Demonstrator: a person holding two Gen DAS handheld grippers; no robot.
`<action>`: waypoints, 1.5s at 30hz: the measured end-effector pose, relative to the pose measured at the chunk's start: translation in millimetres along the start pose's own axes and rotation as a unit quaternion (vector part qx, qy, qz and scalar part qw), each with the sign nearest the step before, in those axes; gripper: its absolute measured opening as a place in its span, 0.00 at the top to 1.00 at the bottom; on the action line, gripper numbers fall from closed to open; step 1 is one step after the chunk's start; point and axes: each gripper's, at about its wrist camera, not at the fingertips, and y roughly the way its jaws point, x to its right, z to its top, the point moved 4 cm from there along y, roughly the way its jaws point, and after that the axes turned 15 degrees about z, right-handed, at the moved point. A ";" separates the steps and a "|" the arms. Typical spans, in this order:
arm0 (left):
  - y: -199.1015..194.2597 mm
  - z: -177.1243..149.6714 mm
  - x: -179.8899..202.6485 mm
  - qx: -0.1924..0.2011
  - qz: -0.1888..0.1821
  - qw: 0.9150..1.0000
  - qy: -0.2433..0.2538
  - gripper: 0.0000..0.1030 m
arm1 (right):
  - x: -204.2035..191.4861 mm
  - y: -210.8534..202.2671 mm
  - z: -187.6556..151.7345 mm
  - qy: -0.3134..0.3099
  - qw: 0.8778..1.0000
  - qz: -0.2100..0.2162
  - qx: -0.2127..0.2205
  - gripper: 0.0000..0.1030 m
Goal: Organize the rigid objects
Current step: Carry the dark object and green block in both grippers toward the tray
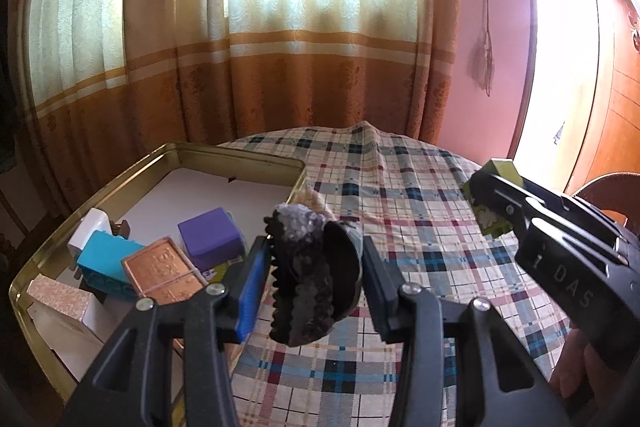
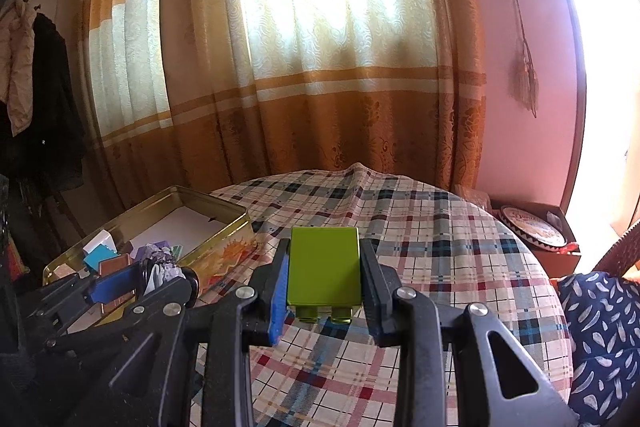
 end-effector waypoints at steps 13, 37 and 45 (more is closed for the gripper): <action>-3.6 -1.8 -14.2 0.011 0.003 1.000 -0.018 0.57 | -18.2 -1.5 -0.4 -0.017 1.000 0.013 0.008 0.67; -13.5 -4.3 -32.5 0.030 0.015 0.999 -0.034 0.57 | -44.6 -2.9 -6.2 -0.040 0.999 0.033 0.012 0.67; -17.9 -4.1 -33.5 0.039 0.018 0.999 -0.032 0.57 | -47.9 -3.4 -6.9 -0.046 0.998 0.034 0.014 0.67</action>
